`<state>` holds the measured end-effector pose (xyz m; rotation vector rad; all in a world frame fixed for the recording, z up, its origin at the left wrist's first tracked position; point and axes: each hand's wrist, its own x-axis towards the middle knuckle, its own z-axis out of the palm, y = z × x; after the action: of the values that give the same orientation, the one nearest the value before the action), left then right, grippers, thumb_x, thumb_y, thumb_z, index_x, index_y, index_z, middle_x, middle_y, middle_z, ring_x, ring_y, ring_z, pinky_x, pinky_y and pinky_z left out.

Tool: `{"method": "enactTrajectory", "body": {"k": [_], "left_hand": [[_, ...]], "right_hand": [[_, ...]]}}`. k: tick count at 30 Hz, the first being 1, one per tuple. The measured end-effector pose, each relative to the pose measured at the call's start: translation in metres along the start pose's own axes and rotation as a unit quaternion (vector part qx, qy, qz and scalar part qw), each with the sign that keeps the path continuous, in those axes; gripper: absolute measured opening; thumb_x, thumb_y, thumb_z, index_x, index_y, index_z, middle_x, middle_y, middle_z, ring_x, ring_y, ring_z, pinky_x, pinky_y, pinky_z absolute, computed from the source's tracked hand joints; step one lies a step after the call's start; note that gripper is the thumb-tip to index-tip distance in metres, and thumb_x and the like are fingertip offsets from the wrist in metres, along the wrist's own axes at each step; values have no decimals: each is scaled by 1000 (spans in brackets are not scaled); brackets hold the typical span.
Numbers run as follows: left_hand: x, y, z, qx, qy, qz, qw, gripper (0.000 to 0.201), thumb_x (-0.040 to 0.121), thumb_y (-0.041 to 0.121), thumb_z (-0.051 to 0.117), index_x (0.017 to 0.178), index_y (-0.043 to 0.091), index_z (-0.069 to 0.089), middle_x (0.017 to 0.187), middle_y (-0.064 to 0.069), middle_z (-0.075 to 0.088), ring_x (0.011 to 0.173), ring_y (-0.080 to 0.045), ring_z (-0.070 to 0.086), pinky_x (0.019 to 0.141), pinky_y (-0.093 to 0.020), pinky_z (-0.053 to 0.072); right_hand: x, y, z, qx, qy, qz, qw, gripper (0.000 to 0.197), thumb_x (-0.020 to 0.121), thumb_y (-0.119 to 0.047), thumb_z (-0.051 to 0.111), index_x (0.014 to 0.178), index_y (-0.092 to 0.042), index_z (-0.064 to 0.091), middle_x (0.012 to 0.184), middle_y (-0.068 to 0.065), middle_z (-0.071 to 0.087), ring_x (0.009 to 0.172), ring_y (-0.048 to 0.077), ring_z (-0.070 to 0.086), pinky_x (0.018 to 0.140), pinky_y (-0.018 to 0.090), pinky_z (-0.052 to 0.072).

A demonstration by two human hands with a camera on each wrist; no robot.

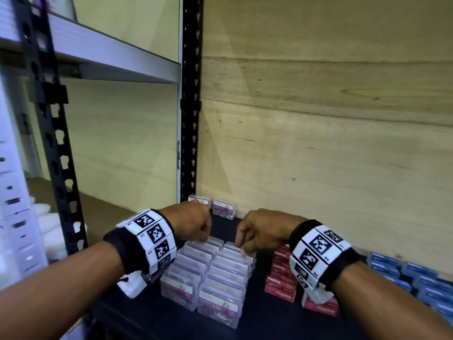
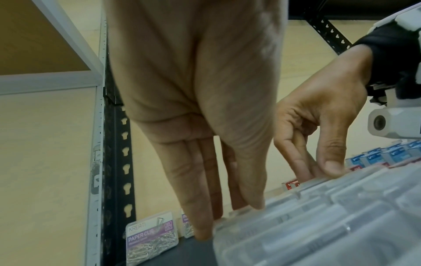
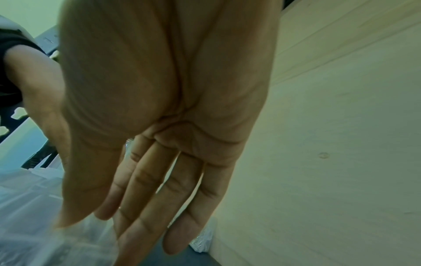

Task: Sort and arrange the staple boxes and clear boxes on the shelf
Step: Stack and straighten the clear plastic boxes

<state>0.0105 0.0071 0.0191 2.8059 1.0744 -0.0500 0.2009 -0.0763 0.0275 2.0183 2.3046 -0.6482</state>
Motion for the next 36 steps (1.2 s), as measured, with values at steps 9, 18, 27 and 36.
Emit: {"method": "enactTrajectory", "body": {"k": [9,18,27,36], "left_hand": [[5,-12,1,-21,-13,20,999,13,89,31,69,89,20,76,76,17,67,70,1,62,69,-17,49],[8,-16,1,-61,-26,12,998,11,86,32,73,87,22,76,80,15,72,77,0,66,79,-25,56],[32,-35,-14,-96,-26,-27,995,21,85,42,71,95,25,76,94,13,73,90,-3,66,87,-26,53],[94,-89,-17,2,74,-80,994,27,92,35,61,118,31,67,122,0,61,108,-18,58,89,-27,46]], "right_hand": [[3,3,-1,16,-8,-7,1000,22,86,-26,75,107,-21,72,101,-7,76,91,4,70,87,25,51],[5,4,-3,30,-19,-9,999,23,84,-25,77,105,-19,72,98,-7,76,91,5,71,92,28,51],[31,7,-21,10,-41,9,999,17,85,-39,74,97,-27,74,95,-6,75,88,9,69,95,36,51],[97,18,-49,-145,72,34,986,40,93,-35,65,130,-23,57,130,2,58,110,20,58,85,28,46]]}}
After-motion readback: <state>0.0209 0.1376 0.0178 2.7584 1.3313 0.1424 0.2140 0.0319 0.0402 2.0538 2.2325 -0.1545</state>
